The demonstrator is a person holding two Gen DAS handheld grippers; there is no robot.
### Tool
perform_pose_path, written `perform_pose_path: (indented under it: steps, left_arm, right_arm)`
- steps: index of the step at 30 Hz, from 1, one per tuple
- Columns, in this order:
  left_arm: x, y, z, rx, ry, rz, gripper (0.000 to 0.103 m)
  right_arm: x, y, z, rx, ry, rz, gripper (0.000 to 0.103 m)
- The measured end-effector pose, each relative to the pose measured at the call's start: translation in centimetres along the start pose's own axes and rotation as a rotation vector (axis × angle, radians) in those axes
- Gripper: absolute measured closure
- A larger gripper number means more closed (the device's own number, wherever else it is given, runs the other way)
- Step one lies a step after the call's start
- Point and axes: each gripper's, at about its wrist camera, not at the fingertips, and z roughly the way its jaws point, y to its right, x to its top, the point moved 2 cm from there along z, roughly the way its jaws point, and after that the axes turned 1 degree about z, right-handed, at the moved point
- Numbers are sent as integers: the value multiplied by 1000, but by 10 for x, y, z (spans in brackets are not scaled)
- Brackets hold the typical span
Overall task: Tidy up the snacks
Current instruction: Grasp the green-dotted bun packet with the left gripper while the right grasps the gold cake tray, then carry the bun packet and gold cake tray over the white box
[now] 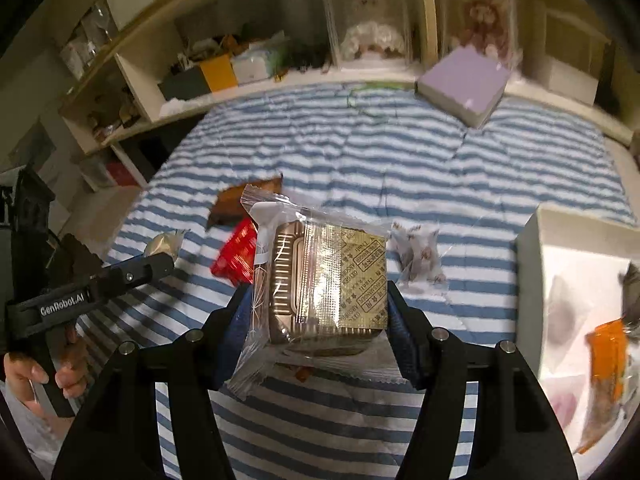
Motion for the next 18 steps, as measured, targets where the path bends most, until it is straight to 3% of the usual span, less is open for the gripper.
perform_pose_path:
  steps: [8, 18]
  left_arm:
    - [-3, 35, -60, 21, 95, 100, 74]
    - [-12, 78, -119, -11, 169, 179, 74]
  right_arm:
    - [12, -6, -48, -46, 83, -5, 39]
    - [5, 8, -114, -118, 182, 7, 39]
